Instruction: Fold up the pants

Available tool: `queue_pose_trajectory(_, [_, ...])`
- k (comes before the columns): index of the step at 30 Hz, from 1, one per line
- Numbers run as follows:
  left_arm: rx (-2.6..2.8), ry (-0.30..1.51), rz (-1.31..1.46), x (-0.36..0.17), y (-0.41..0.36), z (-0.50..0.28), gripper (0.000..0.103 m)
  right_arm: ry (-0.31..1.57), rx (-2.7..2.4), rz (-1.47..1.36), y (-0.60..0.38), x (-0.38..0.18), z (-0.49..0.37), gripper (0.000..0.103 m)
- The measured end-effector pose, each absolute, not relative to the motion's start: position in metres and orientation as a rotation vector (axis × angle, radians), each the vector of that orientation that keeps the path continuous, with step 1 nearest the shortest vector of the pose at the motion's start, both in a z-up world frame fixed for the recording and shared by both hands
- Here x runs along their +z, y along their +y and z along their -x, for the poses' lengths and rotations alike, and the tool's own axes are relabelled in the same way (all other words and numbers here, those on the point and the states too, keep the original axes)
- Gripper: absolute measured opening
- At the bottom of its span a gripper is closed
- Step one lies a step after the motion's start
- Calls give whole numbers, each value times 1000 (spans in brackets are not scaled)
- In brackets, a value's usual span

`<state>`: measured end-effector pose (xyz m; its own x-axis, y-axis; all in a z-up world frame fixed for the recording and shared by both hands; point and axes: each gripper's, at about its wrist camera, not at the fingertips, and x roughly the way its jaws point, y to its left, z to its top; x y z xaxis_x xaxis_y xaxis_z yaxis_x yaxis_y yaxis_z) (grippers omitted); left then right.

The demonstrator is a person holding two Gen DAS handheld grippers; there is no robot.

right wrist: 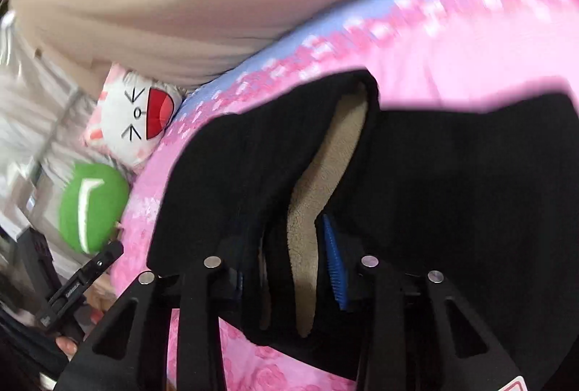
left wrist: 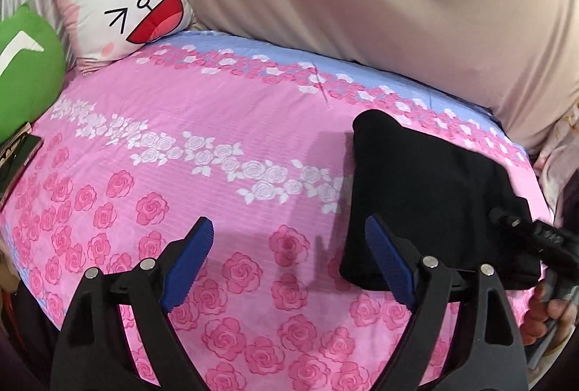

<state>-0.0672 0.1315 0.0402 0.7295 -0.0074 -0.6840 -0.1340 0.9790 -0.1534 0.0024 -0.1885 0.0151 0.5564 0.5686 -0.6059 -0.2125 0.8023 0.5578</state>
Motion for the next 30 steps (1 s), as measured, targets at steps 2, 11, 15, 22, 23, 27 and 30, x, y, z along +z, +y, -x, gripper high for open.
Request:
queue_pose_trajectory(2, [63,737,205,45,132,67,84,782,511,-419,-187,53,3,25])
queue_pose_trajectory(11, [-7,744,194,45,103,59,88,750,179,-274,-285,68,36,14])
queue_pose_trajectory(15, [-47,785,188,38,83,50,88,870,157,-396,-301,11,44,25])
queue_pose_trajectory(22, [-86,774,139,44,55,51,88,860,251,-413,-287,1,49,64])
queue_pose_trajectory(23, [-88,775,139,44,54,52,88,860,254,-417,-285,0,48,64])
queue_pose_trajectory(27, [-96,785,129,42,49,51,88,842,323,-503,-285,-8,54,54])
queue_pose_trajectory(30, [-103,805,146,38,47,47,88,830,299,-436,-270,-5,44,20])
